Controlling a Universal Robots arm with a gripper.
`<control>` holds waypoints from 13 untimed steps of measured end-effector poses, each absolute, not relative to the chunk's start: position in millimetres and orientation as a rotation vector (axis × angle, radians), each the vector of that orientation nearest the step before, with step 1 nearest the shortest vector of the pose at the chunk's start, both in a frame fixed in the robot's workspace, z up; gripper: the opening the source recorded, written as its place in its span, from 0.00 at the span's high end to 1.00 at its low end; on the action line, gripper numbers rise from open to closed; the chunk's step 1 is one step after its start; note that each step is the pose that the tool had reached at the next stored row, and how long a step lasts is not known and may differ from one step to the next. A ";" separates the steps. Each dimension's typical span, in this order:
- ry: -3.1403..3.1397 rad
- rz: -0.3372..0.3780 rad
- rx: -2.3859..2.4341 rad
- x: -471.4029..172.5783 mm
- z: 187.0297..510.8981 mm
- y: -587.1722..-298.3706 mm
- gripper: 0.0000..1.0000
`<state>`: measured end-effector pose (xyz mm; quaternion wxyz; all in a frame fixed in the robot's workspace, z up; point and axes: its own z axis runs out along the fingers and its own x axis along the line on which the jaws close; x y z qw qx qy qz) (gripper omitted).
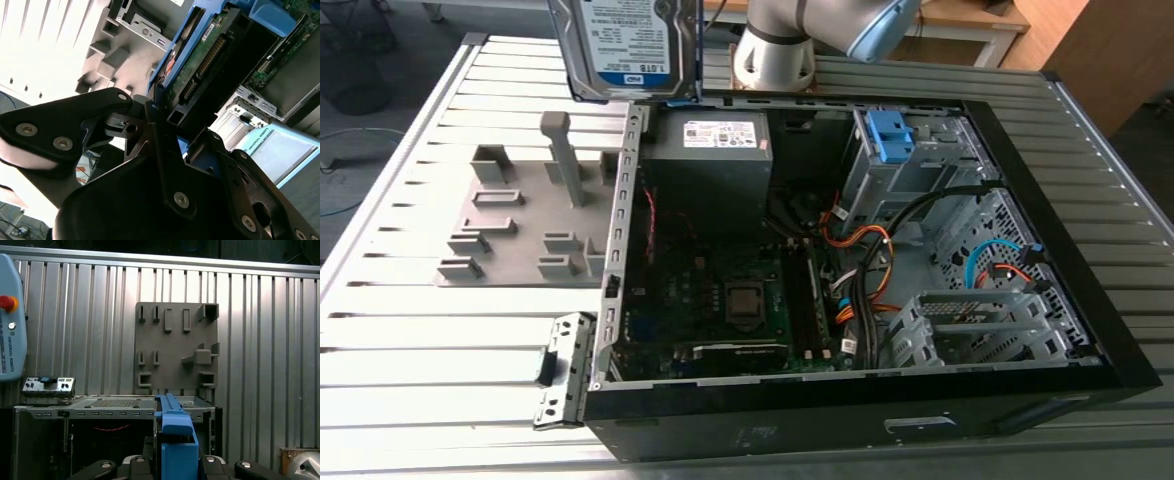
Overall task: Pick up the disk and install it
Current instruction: 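Pick up the disk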
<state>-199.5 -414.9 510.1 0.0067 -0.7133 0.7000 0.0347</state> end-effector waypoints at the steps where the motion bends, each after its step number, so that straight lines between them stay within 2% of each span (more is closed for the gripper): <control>1: 2.190 0.109 -2.231 -199.1 510.0 -415.4 0.64; 13: 2.190 0.109 -2.231 -194.2 509.1 -421.6 0.64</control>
